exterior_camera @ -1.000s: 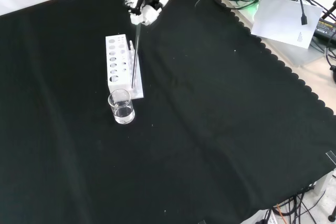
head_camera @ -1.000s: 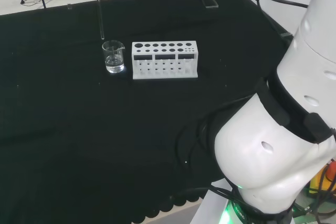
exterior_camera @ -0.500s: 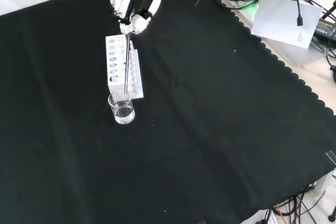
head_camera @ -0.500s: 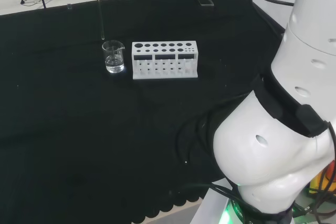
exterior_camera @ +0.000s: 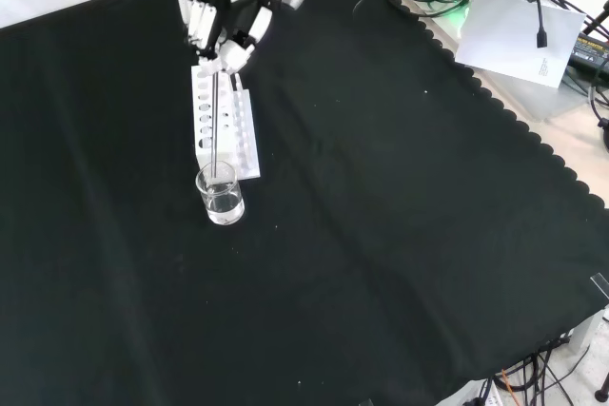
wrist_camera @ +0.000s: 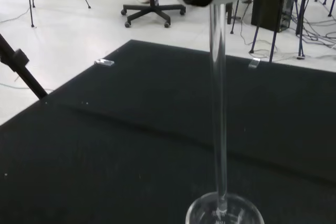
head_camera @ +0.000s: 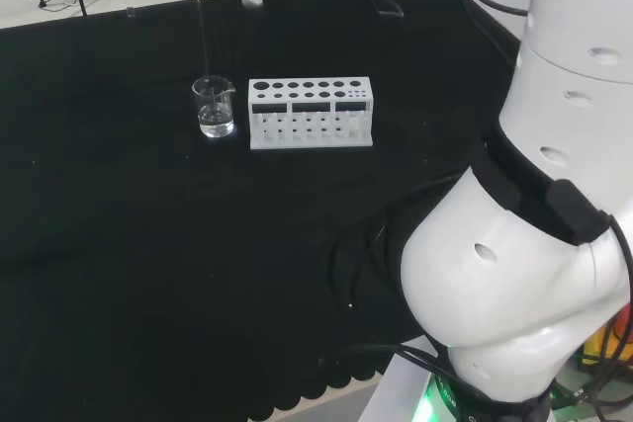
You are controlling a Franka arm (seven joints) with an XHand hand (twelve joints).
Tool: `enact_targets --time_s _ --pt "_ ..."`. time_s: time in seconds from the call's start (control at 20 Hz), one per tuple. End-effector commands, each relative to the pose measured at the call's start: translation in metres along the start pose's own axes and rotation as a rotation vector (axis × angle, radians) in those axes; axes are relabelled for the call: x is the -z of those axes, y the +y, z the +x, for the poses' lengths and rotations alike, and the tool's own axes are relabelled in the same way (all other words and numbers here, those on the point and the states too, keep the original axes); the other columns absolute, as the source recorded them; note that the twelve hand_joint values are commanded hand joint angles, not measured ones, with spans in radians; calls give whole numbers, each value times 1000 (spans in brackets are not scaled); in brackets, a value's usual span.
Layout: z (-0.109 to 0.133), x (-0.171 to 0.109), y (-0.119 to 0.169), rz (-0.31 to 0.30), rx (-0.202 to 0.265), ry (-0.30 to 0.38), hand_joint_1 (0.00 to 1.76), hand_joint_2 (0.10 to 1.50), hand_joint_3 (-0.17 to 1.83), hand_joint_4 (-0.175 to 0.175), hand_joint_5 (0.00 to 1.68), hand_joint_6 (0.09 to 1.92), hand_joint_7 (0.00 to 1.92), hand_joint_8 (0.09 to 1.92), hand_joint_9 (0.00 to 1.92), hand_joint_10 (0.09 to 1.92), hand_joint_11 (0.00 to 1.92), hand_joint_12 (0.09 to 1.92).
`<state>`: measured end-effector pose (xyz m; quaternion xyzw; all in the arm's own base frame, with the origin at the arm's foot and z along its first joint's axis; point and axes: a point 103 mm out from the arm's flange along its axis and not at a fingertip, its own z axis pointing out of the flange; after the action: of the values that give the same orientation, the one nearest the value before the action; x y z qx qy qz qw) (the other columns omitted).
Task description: Stir in the beaker to the left of the white test tube rack with the glass rod.
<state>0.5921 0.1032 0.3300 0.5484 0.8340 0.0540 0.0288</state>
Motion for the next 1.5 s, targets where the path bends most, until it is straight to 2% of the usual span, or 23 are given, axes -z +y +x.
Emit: enact_targets --time_s 0.05,0.6,0.7,1.1,1.5 --pt "-12 -17 7 12 1 0 1301 919 287 -175 1110 537 1137 1099 1644 876 1665 748" --pt "-9 -62 15 70 10 14 1301 920 284 -175 1112 532 1137 1098 1645 874 1666 747" --pt "-9 -68 17 72 9 33 1301 921 284 -175 1112 531 1137 1098 1646 875 1666 748" --pt "-22 -66 11 71 -19 29 1301 921 282 -175 1113 530 1137 1097 1647 874 1668 748" --pt "-28 -64 -20 92 -52 17 1301 921 281 -175 1114 528 1138 1096 1649 874 1670 749"
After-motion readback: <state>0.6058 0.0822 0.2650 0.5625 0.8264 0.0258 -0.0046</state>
